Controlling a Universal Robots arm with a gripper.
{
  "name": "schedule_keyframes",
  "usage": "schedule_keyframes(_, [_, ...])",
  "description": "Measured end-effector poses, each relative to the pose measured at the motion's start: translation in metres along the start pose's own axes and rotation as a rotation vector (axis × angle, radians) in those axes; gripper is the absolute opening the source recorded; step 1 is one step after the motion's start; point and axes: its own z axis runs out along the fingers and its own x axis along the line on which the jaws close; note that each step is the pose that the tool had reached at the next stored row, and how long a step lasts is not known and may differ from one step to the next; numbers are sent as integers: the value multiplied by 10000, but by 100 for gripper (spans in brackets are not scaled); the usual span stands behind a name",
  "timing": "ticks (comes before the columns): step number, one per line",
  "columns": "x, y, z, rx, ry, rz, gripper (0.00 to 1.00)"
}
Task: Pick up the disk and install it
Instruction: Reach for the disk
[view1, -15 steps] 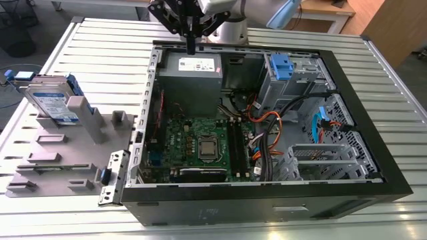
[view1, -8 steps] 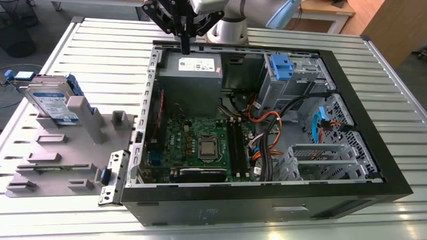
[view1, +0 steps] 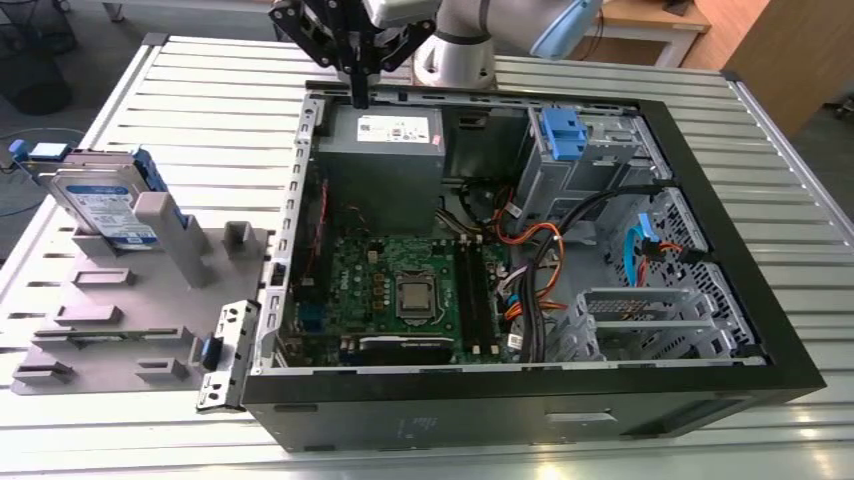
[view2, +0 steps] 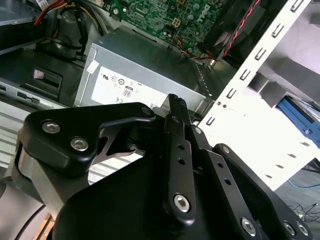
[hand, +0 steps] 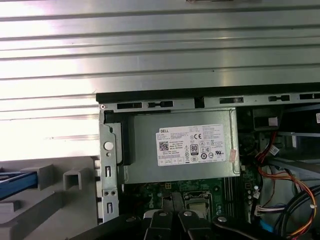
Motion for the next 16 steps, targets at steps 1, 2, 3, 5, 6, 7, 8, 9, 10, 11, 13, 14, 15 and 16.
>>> schedule_keyframes(1, [13, -1, 0, 0, -1, 0, 11])
schedule_keyframes(2, [26, -2, -1, 0, -2, 0, 11])
schedule_keyframes(3, [40, -3, -1, 0, -3, 0, 11])
schedule_keyframes(5, [69, -5, -2, 0, -6, -1, 11])
schedule_keyframes(6, [85, -6, -2, -1, -8, -1, 11])
schedule_keyframes(7, [100, -8, -2, -1, -10, -1, 11])
schedule_keyframes(8, [116, -9, -3, -1, -11, -2, 11])
schedule_keyframes(9, [132, -10, -3, -1, -13, -1, 11])
schedule_keyframes(10, [148, -11, -3, -1, -15, -1, 11])
schedule_keyframes(11, [164, -12, -3, -1, -17, 0, 11])
schedule_keyframes(13, [195, -15, -4, -1, -20, -1, 11])
schedule_keyframes(14, [210, -16, -5, -1, -21, -1, 11])
schedule_keyframes(15, [224, -17, -5, -1, -22, -1, 11])
schedule_keyframes(16, [238, -18, -5, -2, -24, -2, 11])
